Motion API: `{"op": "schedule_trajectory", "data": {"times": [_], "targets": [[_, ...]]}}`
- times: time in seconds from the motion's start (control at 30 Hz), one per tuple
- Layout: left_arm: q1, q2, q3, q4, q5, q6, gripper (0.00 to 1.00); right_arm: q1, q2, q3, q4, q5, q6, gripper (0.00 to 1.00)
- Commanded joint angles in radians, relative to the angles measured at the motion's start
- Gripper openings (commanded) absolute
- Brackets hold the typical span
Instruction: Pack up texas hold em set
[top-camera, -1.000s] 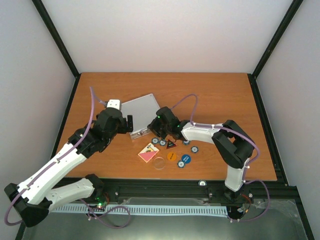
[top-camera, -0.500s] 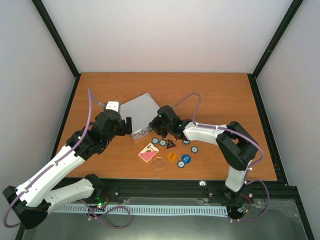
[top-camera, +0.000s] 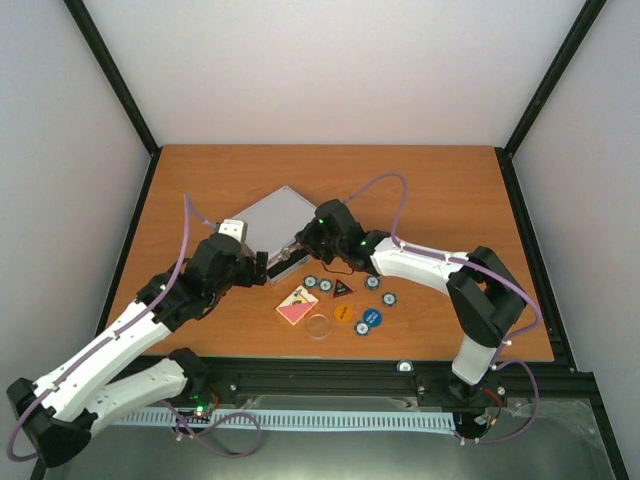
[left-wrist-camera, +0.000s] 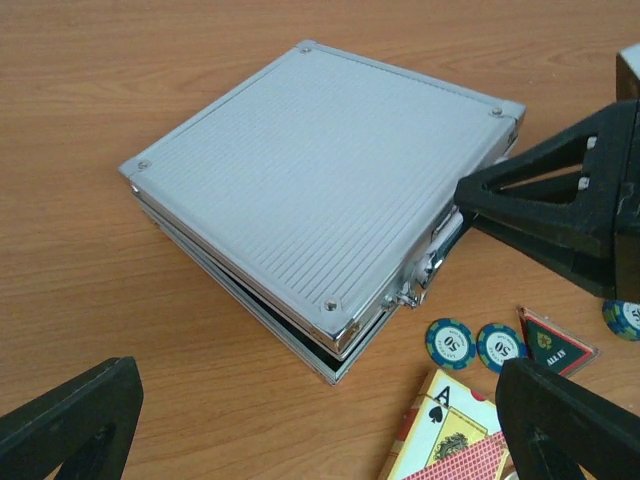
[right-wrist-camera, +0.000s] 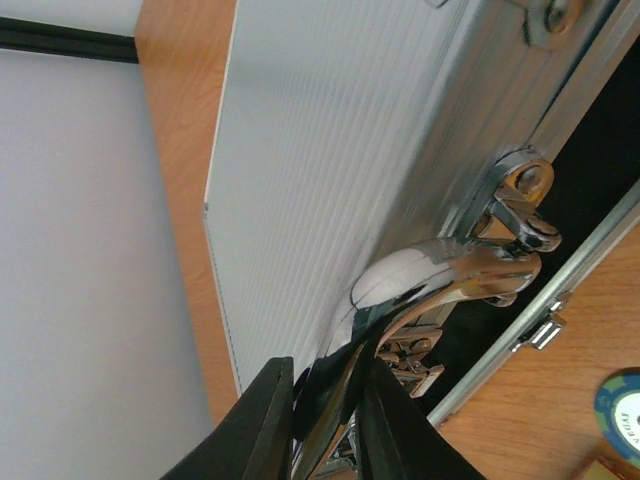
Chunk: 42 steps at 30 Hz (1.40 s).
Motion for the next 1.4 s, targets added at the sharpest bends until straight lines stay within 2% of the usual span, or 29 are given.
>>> {"op": "schedule_trajectory", "data": {"times": [0.0, 0.2, 0.53, 1.07, 1.37], "targets": [[0.003, 0.017, 0.003, 0.051, 0.019, -0.025, 1.00, 0.008, -0.040, 0.058, -0.018, 0.015, -0.082, 0.03], [0.003, 0.032, -0.033, 0.077, -0.043, -0.045, 1.00, 0.008, -0.050, 0.106, -0.036, -0.007, -0.103, 0.03], [0.002, 0.065, -0.072, 0.131, -0.033, -0.023, 1.00, 0.009, -0.042, 0.161, -0.069, -0.029, -0.127, 0.03], [-0.010, 0.122, -0.033, 0.077, 0.080, 0.019, 1.00, 0.008, 0.023, 0.252, -0.103, -0.087, -0.154, 0.03], [-0.101, 0.271, 0.067, -0.059, -0.129, -0.030, 1.00, 0.008, 0.038, 0.294, -0.121, -0.111, -0.182, 0.03]]}}
